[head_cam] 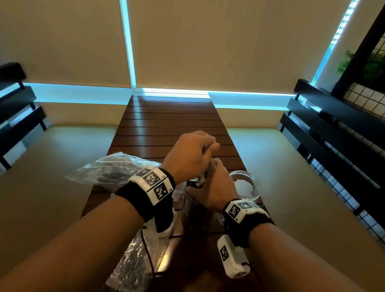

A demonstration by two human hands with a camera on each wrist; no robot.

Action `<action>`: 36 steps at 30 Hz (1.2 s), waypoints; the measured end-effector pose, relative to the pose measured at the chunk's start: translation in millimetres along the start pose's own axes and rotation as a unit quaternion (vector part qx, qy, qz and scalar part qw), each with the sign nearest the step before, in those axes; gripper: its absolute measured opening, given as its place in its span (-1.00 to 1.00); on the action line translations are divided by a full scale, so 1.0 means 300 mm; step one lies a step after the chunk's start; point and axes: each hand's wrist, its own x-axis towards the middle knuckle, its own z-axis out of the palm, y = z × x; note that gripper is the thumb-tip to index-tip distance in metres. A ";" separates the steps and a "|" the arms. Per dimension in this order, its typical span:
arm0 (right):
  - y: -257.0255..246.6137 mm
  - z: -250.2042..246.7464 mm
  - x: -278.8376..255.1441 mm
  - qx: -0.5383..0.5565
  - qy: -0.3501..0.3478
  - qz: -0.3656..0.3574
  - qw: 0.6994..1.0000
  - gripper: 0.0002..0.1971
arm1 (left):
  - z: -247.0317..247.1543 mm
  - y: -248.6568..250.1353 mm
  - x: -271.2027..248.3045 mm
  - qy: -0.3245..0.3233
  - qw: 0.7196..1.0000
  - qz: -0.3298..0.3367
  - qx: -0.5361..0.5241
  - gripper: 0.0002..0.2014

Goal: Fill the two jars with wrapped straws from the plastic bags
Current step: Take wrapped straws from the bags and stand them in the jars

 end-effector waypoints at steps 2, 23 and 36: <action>-0.004 -0.006 0.007 -0.006 -0.011 0.009 1.000 -0.27 | 0.017 -0.033 -0.011 0.002 1.000 -0.001 0.011 -0.74; -0.008 -0.025 -0.005 -0.013 -0.012 -0.030 0.999 -0.22 | 0.113 -0.118 -0.185 -0.185 0.977 -0.091 0.062 0.10; -0.247 -0.055 0.033 -0.086 0.108 -0.088 0.987 -0.51 | -0.072 -0.400 -0.297 -0.207 0.888 -0.286 0.296 0.16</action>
